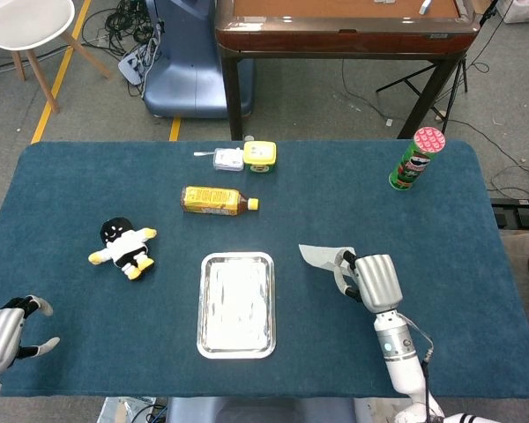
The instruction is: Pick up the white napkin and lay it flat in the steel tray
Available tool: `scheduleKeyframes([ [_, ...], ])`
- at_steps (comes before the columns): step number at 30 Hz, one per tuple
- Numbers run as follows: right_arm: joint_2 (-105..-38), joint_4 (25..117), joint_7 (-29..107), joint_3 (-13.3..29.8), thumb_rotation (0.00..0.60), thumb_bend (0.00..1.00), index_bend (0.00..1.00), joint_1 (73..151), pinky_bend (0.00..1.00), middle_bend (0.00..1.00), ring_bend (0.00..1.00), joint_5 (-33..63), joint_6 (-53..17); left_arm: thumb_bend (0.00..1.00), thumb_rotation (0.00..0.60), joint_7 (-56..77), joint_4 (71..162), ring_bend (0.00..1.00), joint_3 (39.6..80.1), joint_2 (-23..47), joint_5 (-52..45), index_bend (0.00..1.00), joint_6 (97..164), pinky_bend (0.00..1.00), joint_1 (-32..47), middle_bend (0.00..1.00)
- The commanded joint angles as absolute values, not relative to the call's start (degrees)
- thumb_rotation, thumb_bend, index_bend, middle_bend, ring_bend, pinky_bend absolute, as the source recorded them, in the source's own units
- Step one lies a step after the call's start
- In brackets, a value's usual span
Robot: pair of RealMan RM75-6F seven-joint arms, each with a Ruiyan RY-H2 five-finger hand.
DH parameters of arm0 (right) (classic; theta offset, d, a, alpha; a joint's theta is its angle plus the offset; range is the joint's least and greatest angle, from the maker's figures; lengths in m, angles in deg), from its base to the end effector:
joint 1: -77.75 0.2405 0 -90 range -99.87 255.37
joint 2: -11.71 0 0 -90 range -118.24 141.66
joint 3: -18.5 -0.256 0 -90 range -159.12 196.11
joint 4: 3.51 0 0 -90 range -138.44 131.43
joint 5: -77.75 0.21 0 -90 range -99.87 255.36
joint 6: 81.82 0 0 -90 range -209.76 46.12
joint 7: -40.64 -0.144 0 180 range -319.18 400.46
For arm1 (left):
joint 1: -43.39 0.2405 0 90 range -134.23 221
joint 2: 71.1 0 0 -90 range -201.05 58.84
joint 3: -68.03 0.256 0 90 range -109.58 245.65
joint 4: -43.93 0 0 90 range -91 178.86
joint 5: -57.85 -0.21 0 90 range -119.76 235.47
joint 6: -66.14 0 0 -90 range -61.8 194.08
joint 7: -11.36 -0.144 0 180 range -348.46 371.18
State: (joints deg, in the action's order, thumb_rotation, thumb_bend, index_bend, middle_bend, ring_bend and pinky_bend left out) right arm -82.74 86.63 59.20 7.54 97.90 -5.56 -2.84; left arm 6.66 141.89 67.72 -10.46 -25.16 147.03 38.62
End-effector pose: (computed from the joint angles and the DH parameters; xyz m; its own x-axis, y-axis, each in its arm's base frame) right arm -0.1764 -0.2596 0.0135 0.2168 0.0412 0.9753 -0.9473 -0.2325 0.2204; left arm -0.3108 0.1688 0.1562 0.4293 0.1260 0.8943 0.8992 0.0334 -0.4363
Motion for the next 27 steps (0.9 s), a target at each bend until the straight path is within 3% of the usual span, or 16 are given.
scheduleKeyframes([
  [1, -83.94, 86.64, 59.88, 6.55, 0.600, 0.55, 0.61, 98.61, 1.00, 1.00, 1.00, -5.03, -2.44, 0.07, 0.600, 6.71, 141.95, 0.36, 67.76, -10.48, -25.30, 0.48, 147.07, 0.58, 38.62, 0.44],
  [11, -87.75, 84.97, 62.30, 4.15, 0.600, 0.55, 0.62, 102.85, 1.00, 1.00, 1.00, -4.50, -4.26, 0.07, 0.600, 7.31, 141.83, 0.37, 67.52, -10.79, -24.82, 0.48, 147.09, 0.58, 38.68, 0.44],
  [27, -91.86, 90.14, 70.50, 3.36, 0.600, 0.55, 0.62, 107.79, 1.00, 1.00, 1.00, -4.20, -5.88, 0.07, 0.600, 8.17, 141.91, 0.36, 67.43, -11.37, -24.78, 0.48, 147.24, 0.58, 38.81, 0.44],
])
